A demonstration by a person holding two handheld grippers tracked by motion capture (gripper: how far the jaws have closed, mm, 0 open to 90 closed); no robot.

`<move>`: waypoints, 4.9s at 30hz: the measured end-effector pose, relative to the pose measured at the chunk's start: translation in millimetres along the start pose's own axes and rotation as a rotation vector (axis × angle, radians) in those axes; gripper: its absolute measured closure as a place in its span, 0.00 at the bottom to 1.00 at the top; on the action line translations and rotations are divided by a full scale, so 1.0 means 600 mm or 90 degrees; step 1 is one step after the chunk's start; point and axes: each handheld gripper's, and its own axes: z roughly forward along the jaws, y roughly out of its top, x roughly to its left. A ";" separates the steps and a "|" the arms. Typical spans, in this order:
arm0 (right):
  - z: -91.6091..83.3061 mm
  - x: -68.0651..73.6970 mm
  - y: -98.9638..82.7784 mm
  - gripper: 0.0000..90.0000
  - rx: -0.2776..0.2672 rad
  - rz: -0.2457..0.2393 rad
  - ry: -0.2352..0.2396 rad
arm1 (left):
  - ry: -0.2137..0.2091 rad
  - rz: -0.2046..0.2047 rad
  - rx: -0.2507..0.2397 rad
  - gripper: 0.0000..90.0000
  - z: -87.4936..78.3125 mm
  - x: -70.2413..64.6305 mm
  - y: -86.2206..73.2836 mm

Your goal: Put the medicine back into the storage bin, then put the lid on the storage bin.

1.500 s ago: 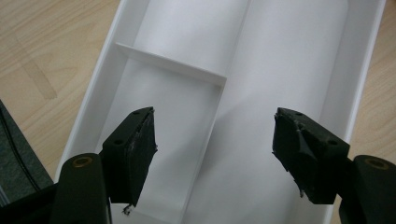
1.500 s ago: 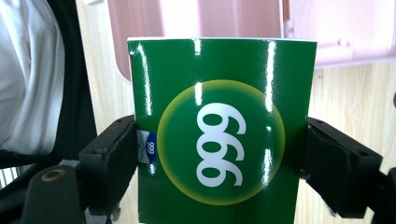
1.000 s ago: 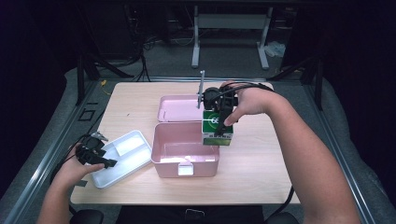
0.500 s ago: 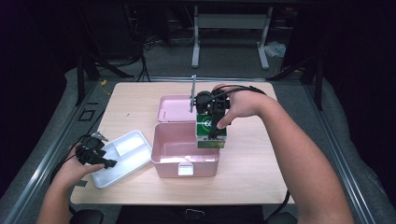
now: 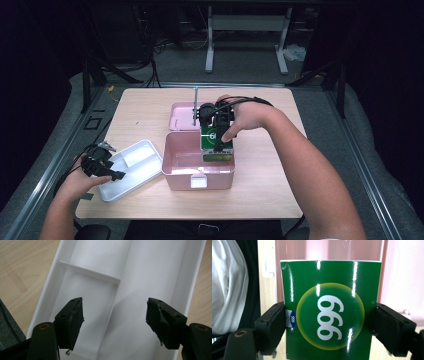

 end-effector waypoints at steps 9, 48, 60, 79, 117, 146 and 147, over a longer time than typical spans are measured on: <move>0.039 -0.005 0.002 0.19 0.006 0.010 -0.001 | 0.000 0.001 0.002 0.34 0.001 0.000 0.000; 0.159 -0.017 -0.023 0.16 -0.007 0.067 0.011 | 0.001 0.005 0.009 0.34 0.004 0.000 0.000; 0.110 -0.008 -0.033 0.19 -0.030 0.065 0.002 | 0.000 0.003 0.008 0.34 0.004 0.001 0.000; 0.053 -0.016 -0.160 0.28 -0.025 0.144 -0.019 | 0.000 -0.001 0.013 0.34 0.006 0.002 -0.002; 0.255 0.115 -0.332 0.44 -0.235 0.513 -0.293 | 0.014 0.038 0.035 0.58 0.005 -0.013 0.029; 0.266 0.117 -0.339 0.44 -0.281 0.550 -0.283 | 0.026 0.120 0.160 0.84 0.052 -0.013 0.071; 0.267 0.116 -0.338 0.44 -0.280 0.547 -0.282 | 0.024 0.122 0.165 0.85 0.055 -0.015 0.072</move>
